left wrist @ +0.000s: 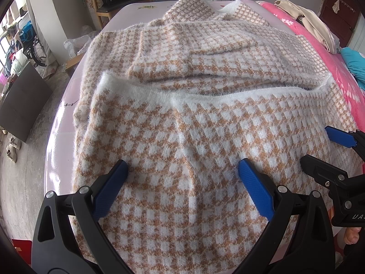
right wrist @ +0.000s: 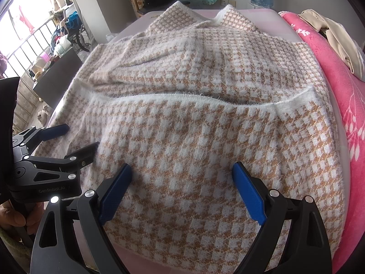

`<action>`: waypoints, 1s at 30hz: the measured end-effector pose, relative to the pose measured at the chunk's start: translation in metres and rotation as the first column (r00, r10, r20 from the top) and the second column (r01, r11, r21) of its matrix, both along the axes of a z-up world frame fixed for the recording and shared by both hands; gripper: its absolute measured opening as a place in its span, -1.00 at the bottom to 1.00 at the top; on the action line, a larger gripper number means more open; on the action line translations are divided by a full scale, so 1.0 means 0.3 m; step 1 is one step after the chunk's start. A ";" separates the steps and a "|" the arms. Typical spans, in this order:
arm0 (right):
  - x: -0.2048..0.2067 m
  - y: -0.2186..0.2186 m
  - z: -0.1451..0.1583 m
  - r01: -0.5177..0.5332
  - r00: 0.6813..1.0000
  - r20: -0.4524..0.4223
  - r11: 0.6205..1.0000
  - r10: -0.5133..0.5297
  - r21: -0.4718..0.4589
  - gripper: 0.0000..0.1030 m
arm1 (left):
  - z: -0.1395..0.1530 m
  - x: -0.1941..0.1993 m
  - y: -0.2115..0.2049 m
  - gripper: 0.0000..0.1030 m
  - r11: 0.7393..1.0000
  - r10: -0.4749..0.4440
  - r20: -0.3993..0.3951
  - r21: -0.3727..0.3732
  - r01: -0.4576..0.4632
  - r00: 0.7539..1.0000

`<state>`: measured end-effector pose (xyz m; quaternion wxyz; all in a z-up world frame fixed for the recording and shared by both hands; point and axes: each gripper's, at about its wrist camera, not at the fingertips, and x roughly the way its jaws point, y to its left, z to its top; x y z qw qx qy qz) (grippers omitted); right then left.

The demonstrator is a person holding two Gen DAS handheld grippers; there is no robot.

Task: Fold large clothes

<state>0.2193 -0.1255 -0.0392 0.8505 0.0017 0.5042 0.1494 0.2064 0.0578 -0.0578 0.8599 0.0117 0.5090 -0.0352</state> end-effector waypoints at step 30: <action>0.017 -0.009 0.008 -0.006 0.999 -0.044 1.000 0.007 0.009 0.70 | 0.003 0.008 0.002 0.84 1.000 0.009 -0.028 0.007 -0.009 1.000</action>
